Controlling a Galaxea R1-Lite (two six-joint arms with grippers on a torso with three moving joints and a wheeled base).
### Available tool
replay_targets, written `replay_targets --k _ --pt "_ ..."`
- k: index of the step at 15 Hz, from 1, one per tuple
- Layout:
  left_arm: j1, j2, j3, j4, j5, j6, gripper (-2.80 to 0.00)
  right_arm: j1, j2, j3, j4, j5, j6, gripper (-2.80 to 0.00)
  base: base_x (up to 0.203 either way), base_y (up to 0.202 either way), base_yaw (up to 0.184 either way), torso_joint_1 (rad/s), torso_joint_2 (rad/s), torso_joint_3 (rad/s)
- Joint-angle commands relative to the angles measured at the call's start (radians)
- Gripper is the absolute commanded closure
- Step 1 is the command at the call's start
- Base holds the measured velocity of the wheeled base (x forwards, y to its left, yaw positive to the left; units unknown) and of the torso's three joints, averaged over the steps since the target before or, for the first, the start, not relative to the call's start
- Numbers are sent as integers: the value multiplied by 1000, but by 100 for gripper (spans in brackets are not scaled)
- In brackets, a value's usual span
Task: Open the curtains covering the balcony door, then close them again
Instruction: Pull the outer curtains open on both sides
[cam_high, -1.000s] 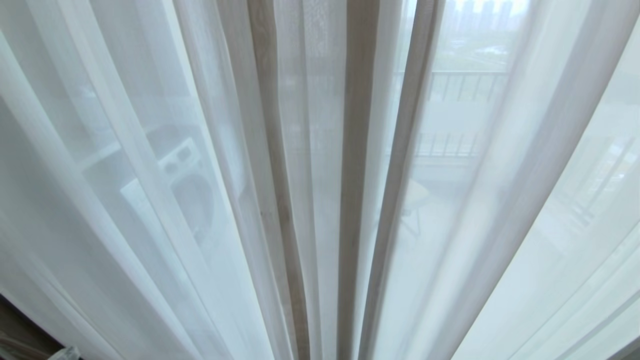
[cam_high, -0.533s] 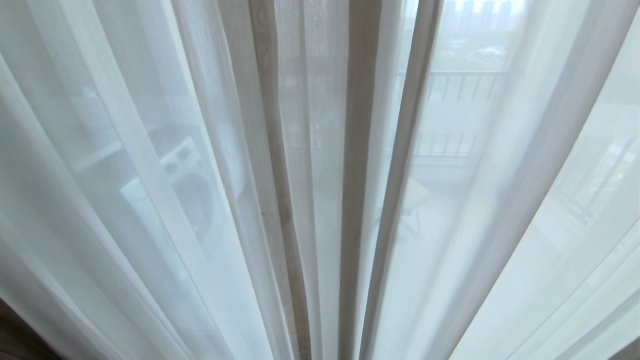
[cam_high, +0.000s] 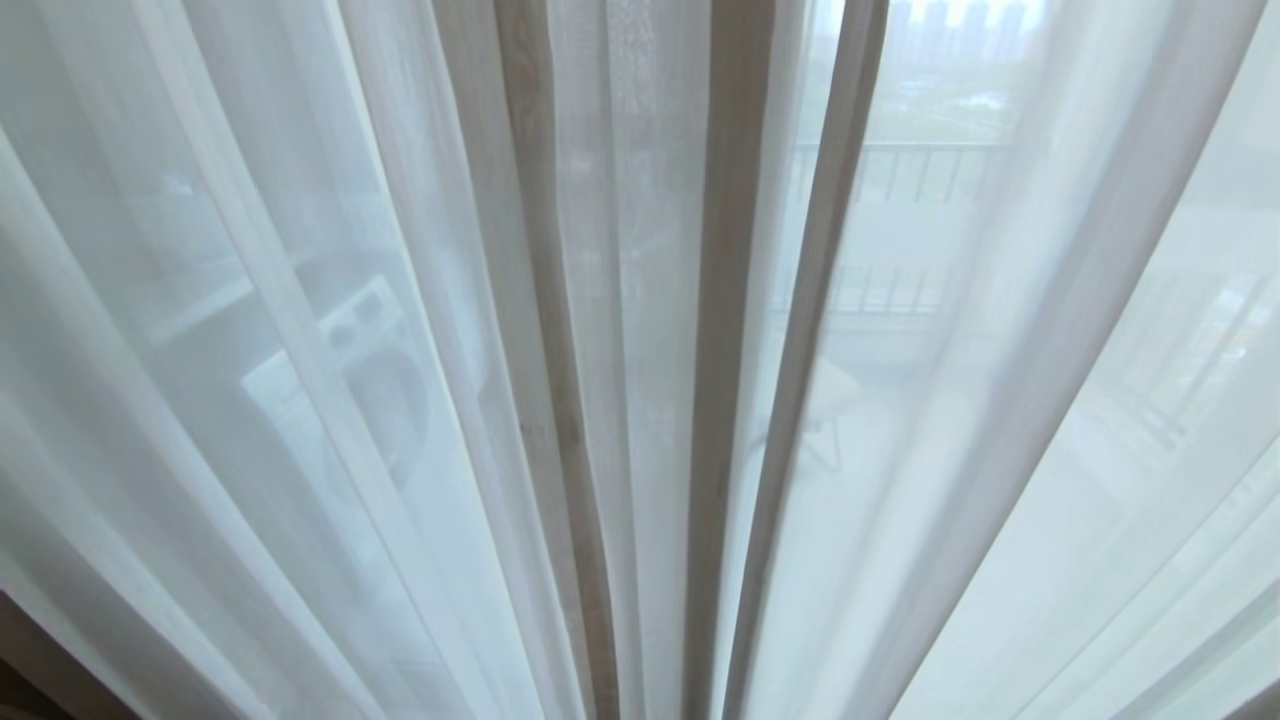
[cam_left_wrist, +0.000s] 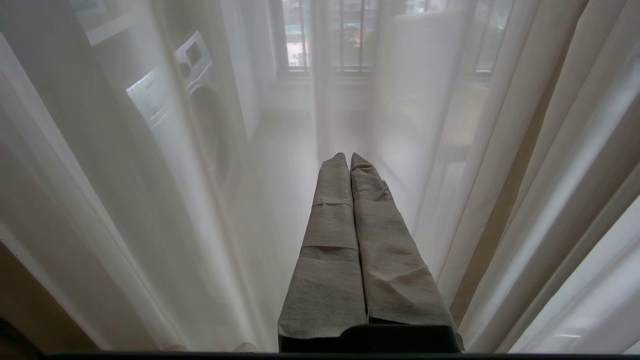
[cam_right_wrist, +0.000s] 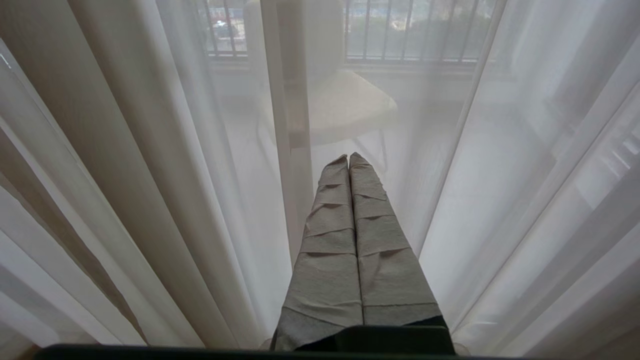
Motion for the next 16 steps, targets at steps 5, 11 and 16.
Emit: replay_targets --k 5,11,16 --pt "0 -5 0 0 1 -1 0 0 0 0 0 0 0 0 0 0 0 0 0 0" --pt "-1 -5 0 -2 -1 17 0 0 0 0 0 0 0 0 0 0 0 0 0 0" --pt "-1 -5 0 0 4 13 0 1 0 0 0 0 0 0 0 0 0 0 0 0"
